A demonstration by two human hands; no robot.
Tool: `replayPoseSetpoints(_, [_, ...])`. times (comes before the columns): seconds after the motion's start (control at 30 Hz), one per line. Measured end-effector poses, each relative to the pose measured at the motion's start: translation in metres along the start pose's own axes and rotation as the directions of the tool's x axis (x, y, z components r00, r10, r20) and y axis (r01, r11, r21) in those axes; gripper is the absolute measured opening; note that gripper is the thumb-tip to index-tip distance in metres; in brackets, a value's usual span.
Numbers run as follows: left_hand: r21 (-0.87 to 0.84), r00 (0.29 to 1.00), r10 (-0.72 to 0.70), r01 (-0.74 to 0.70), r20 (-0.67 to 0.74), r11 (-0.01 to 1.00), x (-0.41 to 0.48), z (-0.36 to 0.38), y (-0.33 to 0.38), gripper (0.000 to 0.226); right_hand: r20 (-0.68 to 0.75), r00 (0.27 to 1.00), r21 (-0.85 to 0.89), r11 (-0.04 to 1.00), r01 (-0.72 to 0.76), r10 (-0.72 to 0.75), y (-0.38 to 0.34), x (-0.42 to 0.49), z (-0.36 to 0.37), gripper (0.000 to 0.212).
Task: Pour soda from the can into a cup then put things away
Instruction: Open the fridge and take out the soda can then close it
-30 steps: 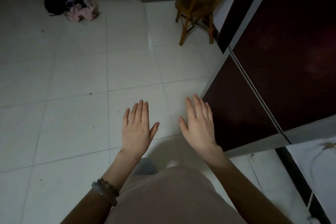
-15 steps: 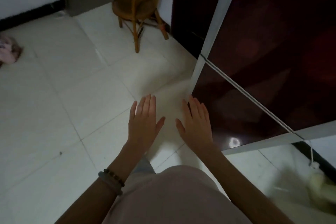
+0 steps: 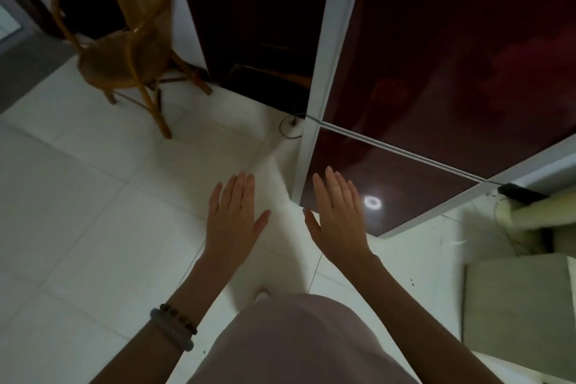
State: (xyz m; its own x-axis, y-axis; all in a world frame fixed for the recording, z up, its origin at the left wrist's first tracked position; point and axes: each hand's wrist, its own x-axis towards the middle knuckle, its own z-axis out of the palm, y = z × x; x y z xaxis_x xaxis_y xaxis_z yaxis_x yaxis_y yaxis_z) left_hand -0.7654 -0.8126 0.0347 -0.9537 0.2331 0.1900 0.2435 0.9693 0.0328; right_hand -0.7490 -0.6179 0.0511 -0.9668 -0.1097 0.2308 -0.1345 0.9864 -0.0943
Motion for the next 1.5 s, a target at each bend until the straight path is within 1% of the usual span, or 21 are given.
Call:
replayPoseSetpoints(0.1, [-0.012, 0.999, 0.031, -0.031, -0.016, 0.999, 0.012, 0.002, -0.002, 0.068, 0.006, 1.000, -0.002, 1.000, -0.028, 0.028, 0.002, 0.003, -0.001, 0.055])
replayPoseSetpoints(0.2, [-0.034, 0.999, 0.040, -0.040, -0.013, 0.999, 0.022, 0.002, 0.006, 0.068, 0.007, 0.999, -0.018, 0.999, -0.032, 0.032, 0.008, 0.005, -0.003, 0.058])
replayPoseSetpoints(0.3, [-0.059, 0.999, 0.037, -0.038, -0.009, 0.998, 0.030, -0.002, 0.018, 0.067, -0.005, 0.999, -0.043, 0.998, -0.036, 0.036, 0.018, 0.005, -0.005, 0.060])
replayPoseSetpoints(0.43, [-0.091, 0.997, 0.075, -0.077, -0.031, 0.993, 0.044, -0.010, 0.029, 0.067, -0.039, 0.999, -0.041, 0.999, -0.022, 0.021, 0.031, 0.012, -0.009, 0.059])
replayPoseSetpoints(0.57, [-0.145, 0.991, 0.098, -0.111, -0.092, 0.983, 0.078, -0.030, 0.032, 0.069, -0.139, 0.990, -0.091, 0.996, -0.021, 0.009, 0.047, 0.038, -0.022, 0.061])
replayPoseSetpoints(0.7, [-0.231, 0.977, 0.132, -0.169, -0.168, 0.958, 0.136, -0.057, 0.034, 0.072, -0.247, 0.969, -0.155, 0.986, -0.063, 0.023, 0.064, 0.081, -0.048, 0.063])
replayPoseSetpoints(0.8, [-0.198, 0.952, 0.184, -0.234, -0.243, 0.952, 0.190, -0.072, 0.030, 0.071, -0.319, 0.947, -0.193, 0.976, -0.103, 0.037, 0.073, 0.121, -0.068, 0.063])
replayPoseSetpoints(0.93, [-0.191, 0.925, 0.254, -0.314, -0.282, 0.930, 0.260, -0.086, 0.023, 0.070, -0.400, 0.915, -0.231, 0.960, -0.160, 0.056, 0.080, 0.175, -0.091, 0.063])
replayPoseSetpoints(1.0, [-0.207, 0.907, 0.282, -0.355, -0.313, 0.912, 0.290, -0.092, 0.022, 0.071, -0.434, 0.899, -0.253, 0.949, -0.187, 0.062, 0.082, 0.198, -0.099, 0.064])
replayPoseSetpoints(1.13, [-0.306, 0.892, 0.304, -0.408, -0.336, 0.860, 0.339, -0.102, 0.024, 0.074, -0.467, 0.883, -0.312, 0.928, -0.204, 0.037, 0.086, 0.236, -0.106, 0.064])
replayPoseSetpoints(1.3, [-0.381, 0.877, 0.315, -0.448, -0.363, 0.809, 0.374, -0.102, 0.030, 0.066, -0.453, 0.891, -0.360, 0.910, -0.205, 0.022, 0.091, 0.266, -0.099, 0.074])
replayPoseSetpoints(1.4, [-0.503, 0.886, 0.312, -0.454, -0.342, 0.735, 0.383, -0.100, 0.038, 0.061, -0.426, 0.904, -0.386, 0.899, -0.208, 0.026, 0.096, 0.271, -0.093, 0.078])
replayPoseSetpoints(1.5, [-0.658, 0.920, 0.268, -0.392, -0.286, 0.643, 0.388, -0.103, 0.046, 0.051, -0.373, 0.927, -0.394, 0.897, -0.199, 0.042, 0.101, 0.269, -0.093, 0.087])
